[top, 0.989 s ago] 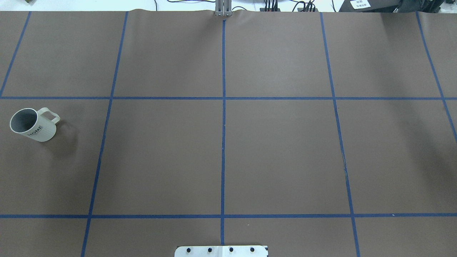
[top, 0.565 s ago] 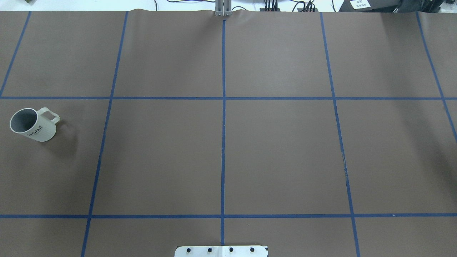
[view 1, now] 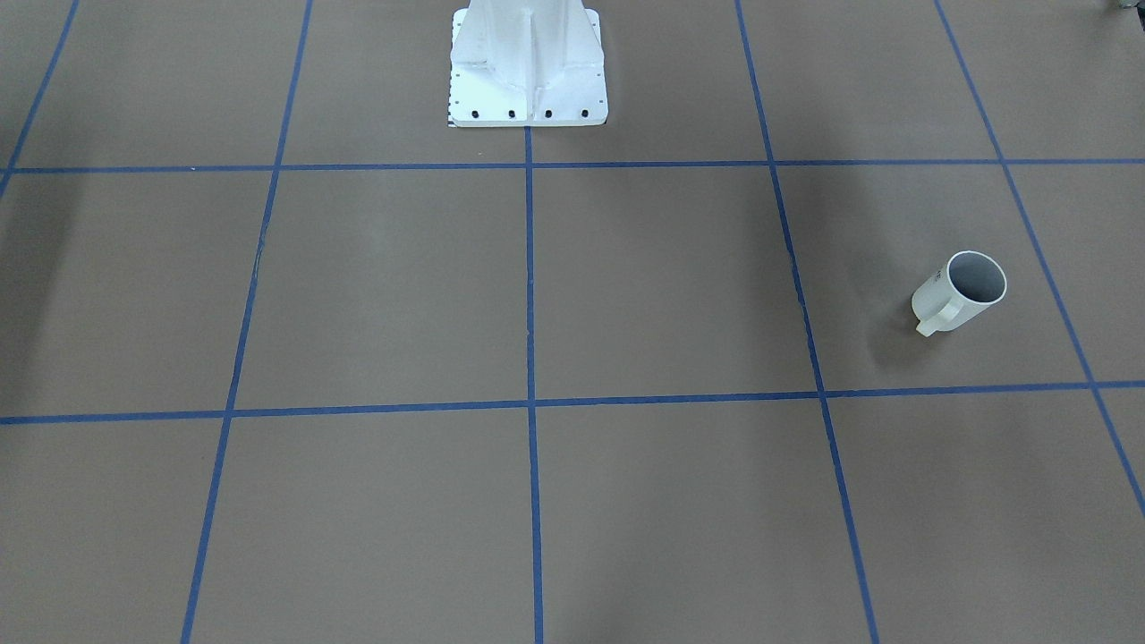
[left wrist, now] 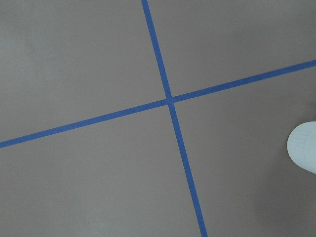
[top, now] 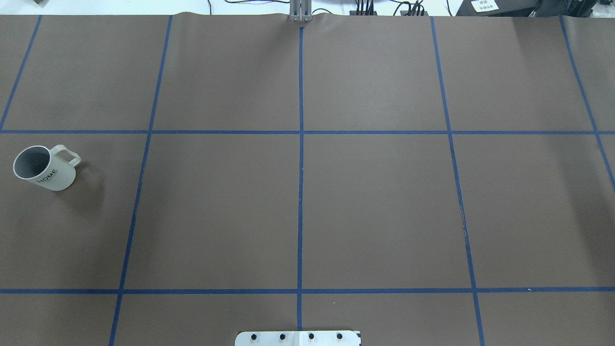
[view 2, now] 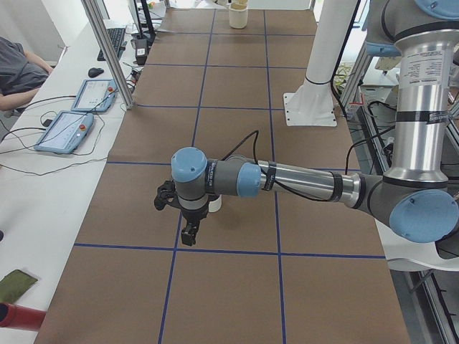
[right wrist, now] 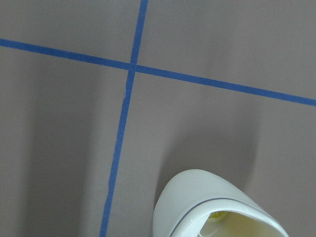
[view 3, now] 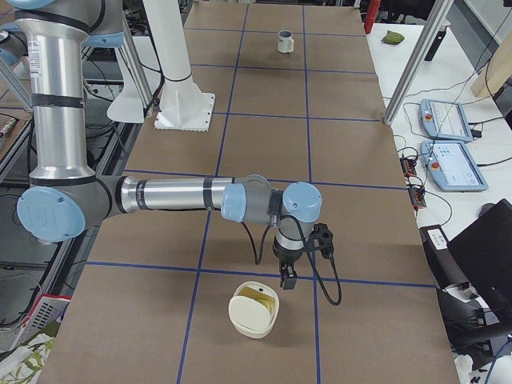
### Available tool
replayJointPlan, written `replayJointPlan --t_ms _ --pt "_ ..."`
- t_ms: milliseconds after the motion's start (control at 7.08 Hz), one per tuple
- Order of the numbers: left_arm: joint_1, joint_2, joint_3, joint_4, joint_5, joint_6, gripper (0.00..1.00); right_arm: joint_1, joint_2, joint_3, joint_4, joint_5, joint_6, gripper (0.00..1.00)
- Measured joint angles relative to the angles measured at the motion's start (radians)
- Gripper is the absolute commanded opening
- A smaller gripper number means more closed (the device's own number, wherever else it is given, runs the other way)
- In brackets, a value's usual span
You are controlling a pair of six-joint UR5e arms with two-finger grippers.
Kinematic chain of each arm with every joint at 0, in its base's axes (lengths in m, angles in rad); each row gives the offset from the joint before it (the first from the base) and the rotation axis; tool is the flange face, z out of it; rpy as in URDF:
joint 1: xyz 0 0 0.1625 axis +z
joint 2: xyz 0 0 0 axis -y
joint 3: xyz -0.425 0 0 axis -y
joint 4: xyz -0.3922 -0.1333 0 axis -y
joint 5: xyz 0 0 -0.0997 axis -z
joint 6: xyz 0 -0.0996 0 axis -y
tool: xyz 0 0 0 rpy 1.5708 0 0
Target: Left arm hands cup to right arm to dump lemon
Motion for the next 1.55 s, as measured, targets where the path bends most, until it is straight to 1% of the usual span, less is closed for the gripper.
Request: replayJointPlan --t_ms 283,706,1554 --pt "0.000 0.009 0.002 0.002 -0.006 -0.006 1.00 -0.001 -0.013 -0.001 0.022 -0.006 -0.001 1.00" --pt "0.000 0.032 -0.010 -0.001 -0.019 -0.001 1.00 -0.006 -0.013 -0.001 0.025 -0.006 -0.001 1.00" --pt "0.000 0.035 -0.023 0.000 -0.019 0.000 1.00 -0.012 -0.014 -0.001 0.026 -0.004 -0.009 1.00"
